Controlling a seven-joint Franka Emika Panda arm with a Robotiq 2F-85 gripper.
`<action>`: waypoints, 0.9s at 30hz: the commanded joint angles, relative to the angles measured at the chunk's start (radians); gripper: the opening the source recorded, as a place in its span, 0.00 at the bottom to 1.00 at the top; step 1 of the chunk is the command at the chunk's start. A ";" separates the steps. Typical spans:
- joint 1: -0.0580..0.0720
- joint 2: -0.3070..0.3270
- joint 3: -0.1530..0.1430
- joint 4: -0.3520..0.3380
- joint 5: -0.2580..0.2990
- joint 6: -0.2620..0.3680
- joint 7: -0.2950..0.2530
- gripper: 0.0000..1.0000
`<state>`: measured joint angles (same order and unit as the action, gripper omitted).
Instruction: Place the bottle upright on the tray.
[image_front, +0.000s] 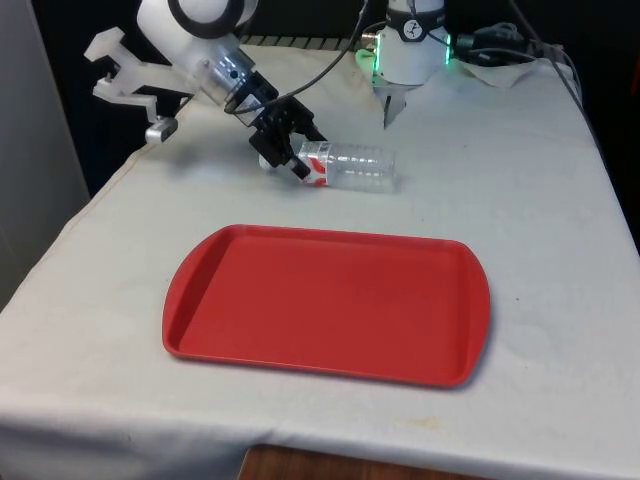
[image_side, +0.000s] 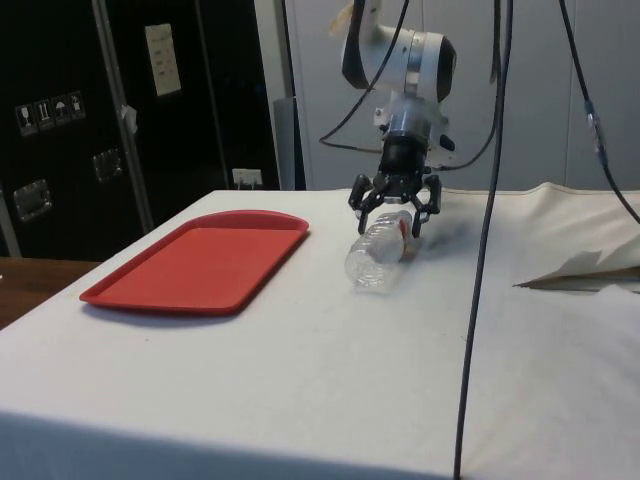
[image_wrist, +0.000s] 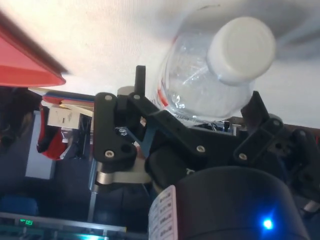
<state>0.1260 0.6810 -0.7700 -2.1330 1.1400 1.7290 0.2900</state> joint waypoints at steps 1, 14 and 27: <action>-0.004 0.007 0.005 0.004 0.011 -0.003 0.007 1.00; -0.018 0.025 0.000 0.013 0.019 -0.042 0.015 1.00; -0.024 0.082 -0.035 0.056 0.038 -0.152 0.005 1.00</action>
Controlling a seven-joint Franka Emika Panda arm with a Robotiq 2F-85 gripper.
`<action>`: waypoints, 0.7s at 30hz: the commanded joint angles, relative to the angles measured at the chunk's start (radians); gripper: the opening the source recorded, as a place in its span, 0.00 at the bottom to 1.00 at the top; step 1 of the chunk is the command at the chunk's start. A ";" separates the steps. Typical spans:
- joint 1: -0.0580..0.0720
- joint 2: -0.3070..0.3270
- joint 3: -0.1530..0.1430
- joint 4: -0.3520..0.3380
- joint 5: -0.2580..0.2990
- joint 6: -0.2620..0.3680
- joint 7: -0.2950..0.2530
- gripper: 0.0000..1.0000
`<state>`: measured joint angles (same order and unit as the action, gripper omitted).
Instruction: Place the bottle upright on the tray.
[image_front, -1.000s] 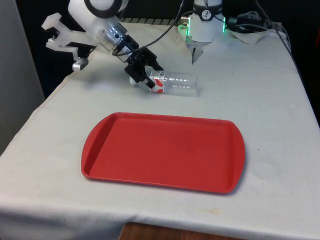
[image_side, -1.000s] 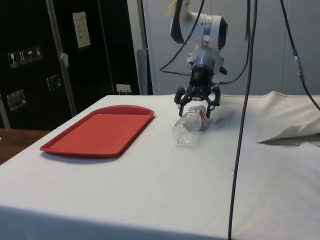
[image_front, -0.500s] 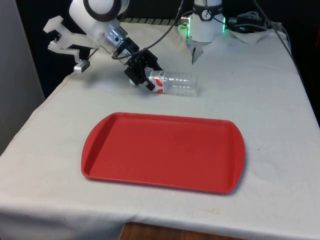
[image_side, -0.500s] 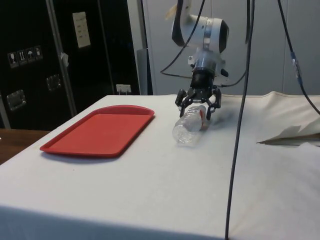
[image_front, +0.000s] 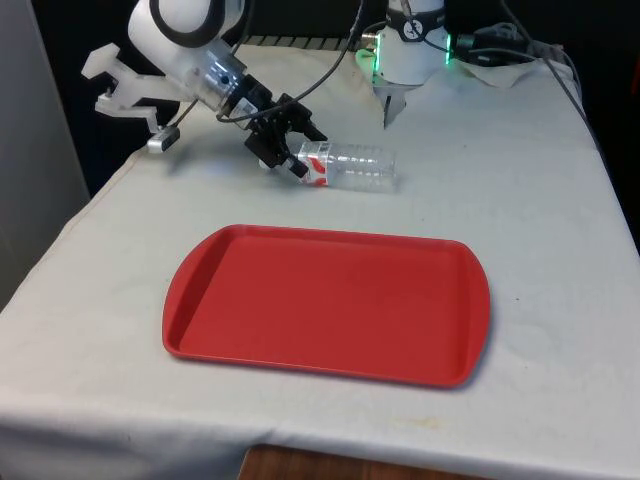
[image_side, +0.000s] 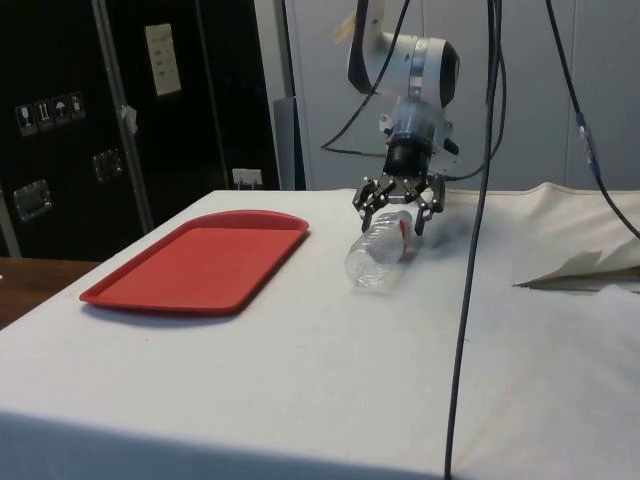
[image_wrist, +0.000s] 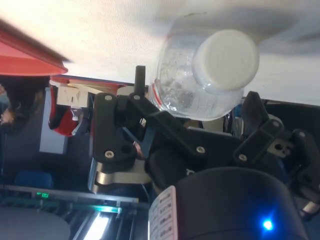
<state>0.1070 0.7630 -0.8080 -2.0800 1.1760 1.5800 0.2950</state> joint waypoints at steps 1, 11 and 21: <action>-0.005 0.002 0.002 0.004 0.003 -0.007 0.001 1.00; -0.005 0.010 0.004 0.004 0.012 -0.010 0.002 1.00; -0.005 0.021 0.005 0.003 0.028 -0.015 0.001 1.00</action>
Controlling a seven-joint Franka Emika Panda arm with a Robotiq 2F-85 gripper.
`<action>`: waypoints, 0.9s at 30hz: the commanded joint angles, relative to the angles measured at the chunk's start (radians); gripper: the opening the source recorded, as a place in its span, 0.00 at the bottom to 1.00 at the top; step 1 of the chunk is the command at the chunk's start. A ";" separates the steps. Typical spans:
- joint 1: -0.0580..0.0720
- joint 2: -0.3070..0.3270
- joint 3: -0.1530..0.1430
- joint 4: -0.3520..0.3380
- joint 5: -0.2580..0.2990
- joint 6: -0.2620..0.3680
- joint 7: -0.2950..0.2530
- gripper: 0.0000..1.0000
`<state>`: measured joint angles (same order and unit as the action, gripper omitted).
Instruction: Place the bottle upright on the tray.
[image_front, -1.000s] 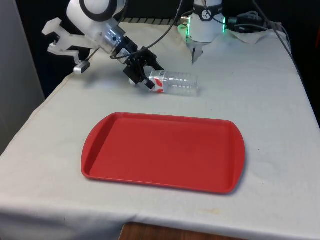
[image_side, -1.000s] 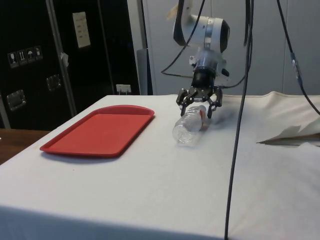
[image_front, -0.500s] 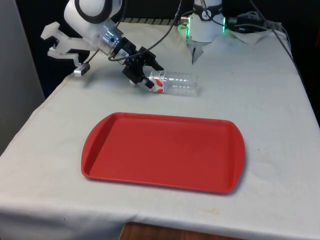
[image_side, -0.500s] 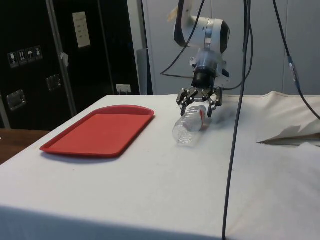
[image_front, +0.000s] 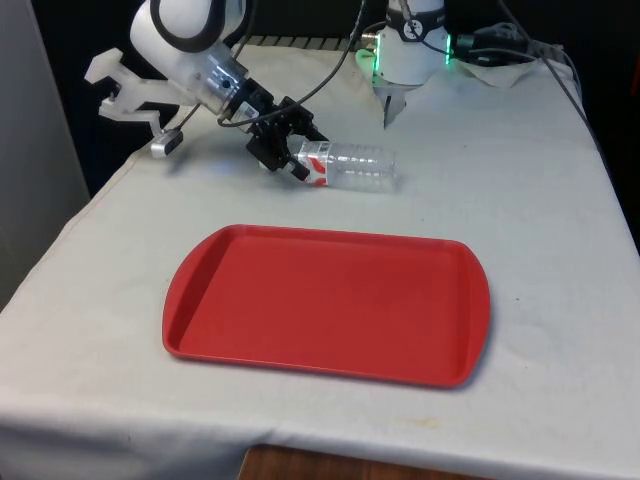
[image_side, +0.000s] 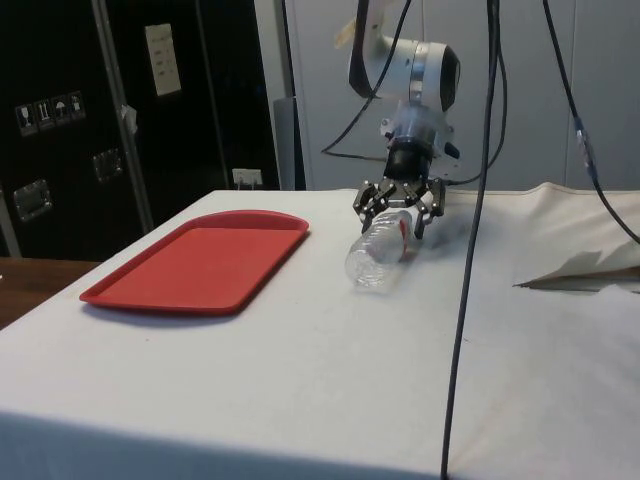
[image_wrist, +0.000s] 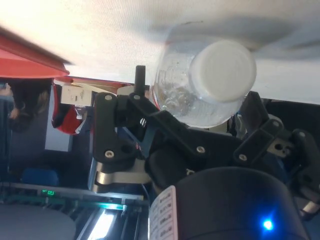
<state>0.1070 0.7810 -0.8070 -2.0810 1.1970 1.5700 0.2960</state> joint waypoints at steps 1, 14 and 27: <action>0.000 0.000 0.000 0.000 0.000 -0.001 0.000 1.00; -0.003 0.019 0.010 0.002 0.028 -0.010 -0.010 1.00; 0.001 0.031 0.005 0.003 0.044 -0.025 -0.017 0.44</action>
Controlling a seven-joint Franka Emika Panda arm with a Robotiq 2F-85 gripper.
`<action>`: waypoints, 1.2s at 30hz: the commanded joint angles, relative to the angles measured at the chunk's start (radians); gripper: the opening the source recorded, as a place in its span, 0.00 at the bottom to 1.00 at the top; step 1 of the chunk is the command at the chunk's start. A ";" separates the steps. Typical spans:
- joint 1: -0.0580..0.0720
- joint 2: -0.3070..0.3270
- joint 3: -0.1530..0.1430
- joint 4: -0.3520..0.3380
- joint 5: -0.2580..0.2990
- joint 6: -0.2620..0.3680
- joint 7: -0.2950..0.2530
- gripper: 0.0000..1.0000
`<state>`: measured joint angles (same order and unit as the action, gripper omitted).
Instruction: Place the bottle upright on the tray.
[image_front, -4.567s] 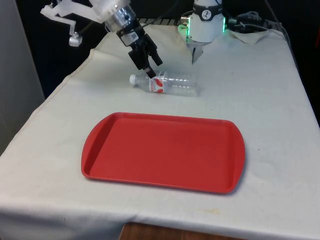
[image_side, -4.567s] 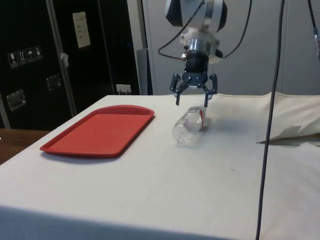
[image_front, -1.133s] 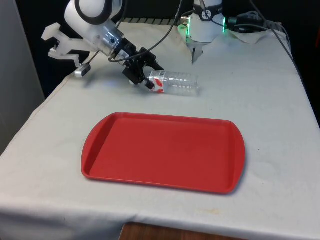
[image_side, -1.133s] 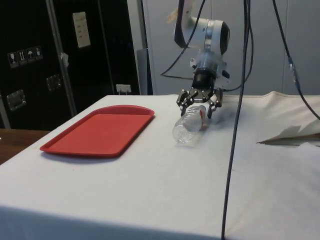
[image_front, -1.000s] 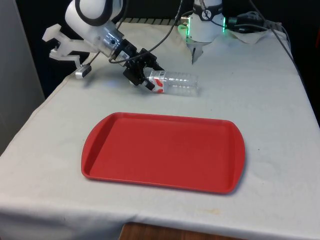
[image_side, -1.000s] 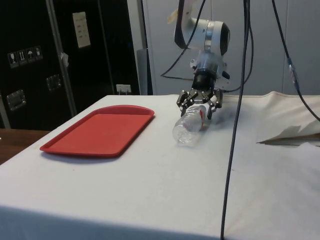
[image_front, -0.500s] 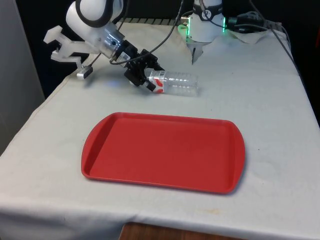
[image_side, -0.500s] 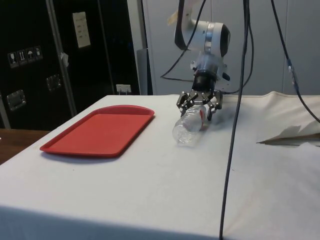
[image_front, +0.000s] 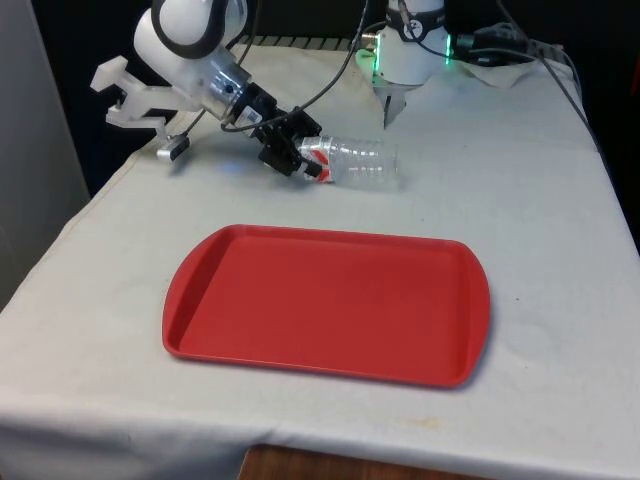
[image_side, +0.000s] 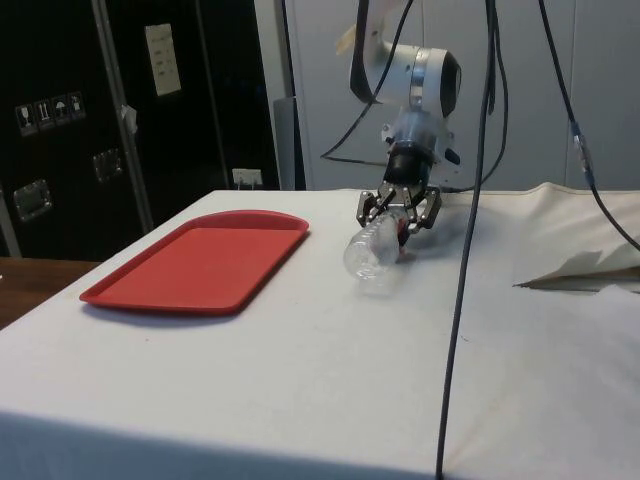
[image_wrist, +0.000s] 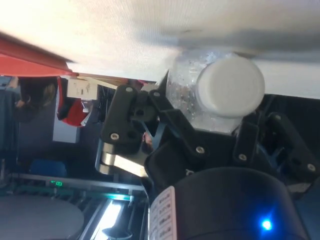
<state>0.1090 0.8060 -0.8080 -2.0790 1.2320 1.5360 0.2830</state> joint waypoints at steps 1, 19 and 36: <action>-0.001 0.007 0.004 0.001 0.010 0.006 -0.005 0.42; 0.026 -0.035 -0.038 -0.013 -0.020 -0.015 0.014 0.33; 0.053 -0.102 -0.072 -0.040 -0.060 -0.011 0.034 0.33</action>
<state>0.1520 0.7120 -0.8720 -2.1120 1.1740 1.5150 0.3120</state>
